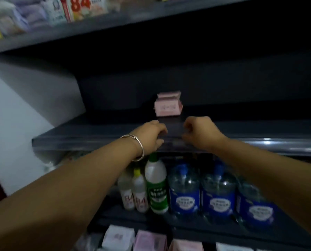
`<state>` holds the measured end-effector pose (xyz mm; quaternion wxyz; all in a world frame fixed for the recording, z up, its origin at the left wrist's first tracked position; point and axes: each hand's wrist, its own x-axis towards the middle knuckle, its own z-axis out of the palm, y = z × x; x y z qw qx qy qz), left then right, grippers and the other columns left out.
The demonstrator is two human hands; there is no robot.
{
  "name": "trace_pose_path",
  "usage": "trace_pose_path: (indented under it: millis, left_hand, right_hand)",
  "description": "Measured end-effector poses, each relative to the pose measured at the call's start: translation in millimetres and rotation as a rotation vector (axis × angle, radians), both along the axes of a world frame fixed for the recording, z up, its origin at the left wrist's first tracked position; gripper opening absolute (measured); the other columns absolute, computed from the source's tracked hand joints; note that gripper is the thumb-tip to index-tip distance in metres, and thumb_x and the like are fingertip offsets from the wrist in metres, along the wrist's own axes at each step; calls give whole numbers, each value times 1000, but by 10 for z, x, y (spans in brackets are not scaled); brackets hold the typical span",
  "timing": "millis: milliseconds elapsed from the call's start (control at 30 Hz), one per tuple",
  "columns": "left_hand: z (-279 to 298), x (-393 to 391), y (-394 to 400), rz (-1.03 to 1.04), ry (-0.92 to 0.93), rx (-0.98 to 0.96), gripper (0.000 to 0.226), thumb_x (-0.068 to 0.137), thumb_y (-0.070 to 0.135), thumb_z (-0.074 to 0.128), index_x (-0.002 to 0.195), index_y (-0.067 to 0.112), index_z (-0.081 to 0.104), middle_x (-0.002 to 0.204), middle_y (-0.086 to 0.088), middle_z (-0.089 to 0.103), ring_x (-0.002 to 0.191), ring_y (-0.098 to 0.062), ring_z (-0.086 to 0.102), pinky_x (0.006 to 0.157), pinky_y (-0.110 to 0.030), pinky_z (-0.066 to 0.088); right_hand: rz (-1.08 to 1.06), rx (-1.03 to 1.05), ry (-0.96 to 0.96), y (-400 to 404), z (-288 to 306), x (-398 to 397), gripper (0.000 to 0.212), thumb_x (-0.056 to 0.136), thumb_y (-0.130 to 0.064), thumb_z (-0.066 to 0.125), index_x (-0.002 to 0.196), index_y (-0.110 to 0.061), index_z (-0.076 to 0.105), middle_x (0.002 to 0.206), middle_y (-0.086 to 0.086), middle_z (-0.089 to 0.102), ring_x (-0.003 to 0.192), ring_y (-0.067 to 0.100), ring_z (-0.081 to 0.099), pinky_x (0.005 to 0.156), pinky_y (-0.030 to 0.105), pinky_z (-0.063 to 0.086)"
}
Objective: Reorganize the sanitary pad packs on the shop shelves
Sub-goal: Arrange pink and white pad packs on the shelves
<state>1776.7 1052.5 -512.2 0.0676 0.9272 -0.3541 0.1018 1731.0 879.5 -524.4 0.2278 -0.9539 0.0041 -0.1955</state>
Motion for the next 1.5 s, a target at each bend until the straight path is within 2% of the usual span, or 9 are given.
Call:
trace_pose_path:
  millis: [267, 567, 767, 833, 967, 1100, 1200, 1300, 1500]
  left_hand:
    - [114, 1166, -286, 154, -121, 54, 77, 85, 37, 63, 146, 21, 21, 147, -4, 26, 134, -25, 27, 106, -40, 30]
    - [208, 2137, -841, 140, -65, 61, 95, 79, 48, 66, 149, 20, 7, 157, 0, 5, 144, -24, 7, 114, -38, 15]
    - [241, 2494, -931, 138, 28, 214, 103, 79, 62, 57, 150, 16, 0, 158, -5, 5, 144, -27, 8, 116, -40, 16]
    - [275, 2533, -888, 165, -14, 285, 95, 79, 66, 53, 150, 21, 10, 156, -6, 15, 141, -28, 14, 112, -42, 19]
    - [360, 2586, -811, 89, 6, 173, 77, 78, 58, 62, 139, 20, 32, 144, -6, 34, 130, -26, 32, 101, -33, 30]
    - [282, 2652, -789, 68, 165, 77, 89, 77, 48, 69, 143, 14, 19, 142, -9, 37, 124, -25, 42, 90, -24, 35]
    - [191, 2705, -786, 89, 118, 179, 99, 79, 52, 65, 149, 19, 3, 154, -10, 15, 138, -28, 22, 110, -32, 27]
    - [149, 2720, -793, 94, 108, 258, 100, 82, 53, 61, 150, 21, -5, 157, -8, -2, 143, -29, 7, 117, -38, 17]
    - [257, 2743, -729, 33, 173, 216, 96, 76, 41, 72, 147, 29, 10, 149, -4, 28, 131, -25, 36, 107, -34, 35]
  right_hand:
    - [-94, -91, 18, -321, 143, 1280, 34, 86, -14, 61, 119, -5, 53, 116, 15, 59, 104, 31, 58, 75, 29, 44]
    - [-150, -136, 67, -748, 241, 2204, 35, 98, -13, 43, 131, -4, 48, 135, 17, 51, 120, 31, 51, 99, 31, 41]
    - [-92, -158, 46, -854, 270, 2651, 40, 97, -18, 46, 135, -5, 45, 138, 15, 48, 125, 28, 48, 104, 29, 36]
    - [-85, -130, 42, -816, 304, 2730, 41, 98, -19, 46, 137, -9, 45, 140, 14, 46, 126, 28, 47, 101, 25, 34]
    - [-59, -120, 30, -755, 357, 2890, 51, 96, -16, 47, 145, -18, 33, 148, 11, 36, 131, 27, 41, 103, 25, 32]
    - [-32, -60, 58, -721, 366, 3110, 48, 97, -16, 46, 144, -20, 36, 149, 9, 36, 132, 25, 40, 107, 27, 31]
    - [-3, 77, 87, -707, 386, 3217, 45, 100, -21, 43, 144, -18, 37, 148, 8, 37, 131, 25, 41, 109, 32, 33]
    - [26, 117, 147, -706, 366, 3321, 51, 98, -28, 47, 146, -14, 33, 150, 7, 34, 133, 25, 38, 112, 33, 30]
    - [21, 167, 181, -810, 374, 3447, 70, 86, -32, 66, 145, -12, 34, 149, 1, 33, 136, 21, 35, 110, 23, 26]
